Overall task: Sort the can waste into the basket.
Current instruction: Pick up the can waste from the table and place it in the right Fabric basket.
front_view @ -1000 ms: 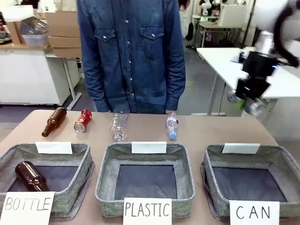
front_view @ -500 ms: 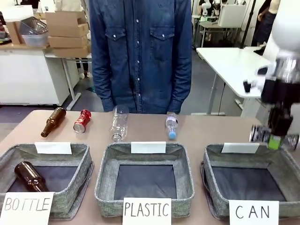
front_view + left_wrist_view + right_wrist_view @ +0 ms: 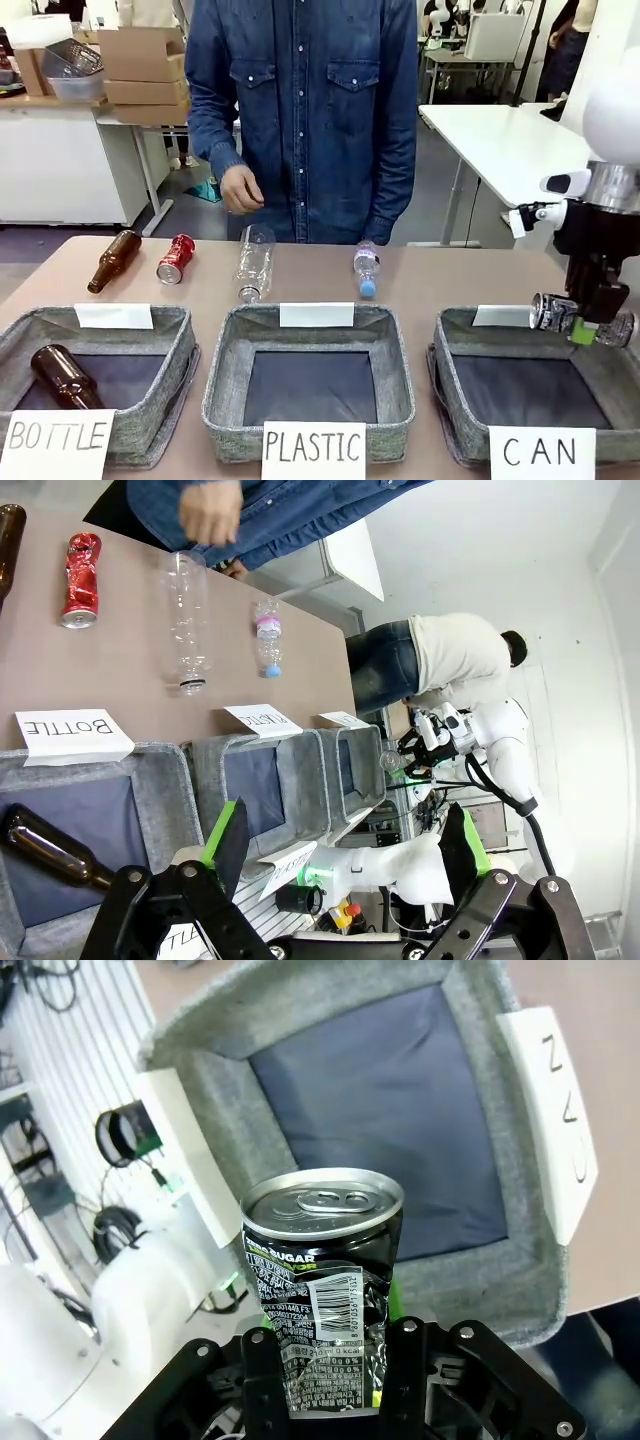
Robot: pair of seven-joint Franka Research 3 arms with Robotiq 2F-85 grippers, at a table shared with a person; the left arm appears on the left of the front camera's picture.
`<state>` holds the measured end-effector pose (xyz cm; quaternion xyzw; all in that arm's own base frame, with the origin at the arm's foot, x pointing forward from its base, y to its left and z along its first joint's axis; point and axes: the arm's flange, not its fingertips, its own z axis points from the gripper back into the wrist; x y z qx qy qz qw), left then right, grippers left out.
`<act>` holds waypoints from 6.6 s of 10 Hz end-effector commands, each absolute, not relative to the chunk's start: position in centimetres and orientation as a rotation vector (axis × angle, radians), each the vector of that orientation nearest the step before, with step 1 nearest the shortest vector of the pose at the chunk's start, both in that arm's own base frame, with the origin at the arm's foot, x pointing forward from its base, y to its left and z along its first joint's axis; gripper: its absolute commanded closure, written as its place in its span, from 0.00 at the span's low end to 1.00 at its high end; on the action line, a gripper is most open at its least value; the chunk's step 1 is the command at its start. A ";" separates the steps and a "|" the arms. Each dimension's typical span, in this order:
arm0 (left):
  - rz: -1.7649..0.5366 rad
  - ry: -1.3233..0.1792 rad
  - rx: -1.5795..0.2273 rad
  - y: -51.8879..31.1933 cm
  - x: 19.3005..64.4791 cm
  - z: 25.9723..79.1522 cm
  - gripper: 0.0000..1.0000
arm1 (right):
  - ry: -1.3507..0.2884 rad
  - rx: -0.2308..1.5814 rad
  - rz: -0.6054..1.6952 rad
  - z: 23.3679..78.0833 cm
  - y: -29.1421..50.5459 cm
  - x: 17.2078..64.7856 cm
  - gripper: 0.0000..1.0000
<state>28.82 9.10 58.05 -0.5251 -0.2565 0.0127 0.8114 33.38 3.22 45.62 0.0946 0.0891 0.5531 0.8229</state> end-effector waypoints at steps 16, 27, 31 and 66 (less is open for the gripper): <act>0.020 -0.553 -1.129 9.2 28.7 58.0 0.00 | -0.507 1.782 0.140 52.6 -1.3 35.7 0.00; 0.020 -0.553 -1.129 9.2 28.7 58.0 0.00 | -0.143 1.445 0.532 52.6 -3.4 36.2 0.00; 0.020 -0.553 -1.129 9.2 28.7 58.0 0.00 | -0.143 1.445 0.532 52.6 -3.4 36.2 0.00; -0.125 -0.212 -0.154 -7.3 61.8 31.9 1.00 | -0.143 1.445 0.532 52.6 -3.4 36.2 0.00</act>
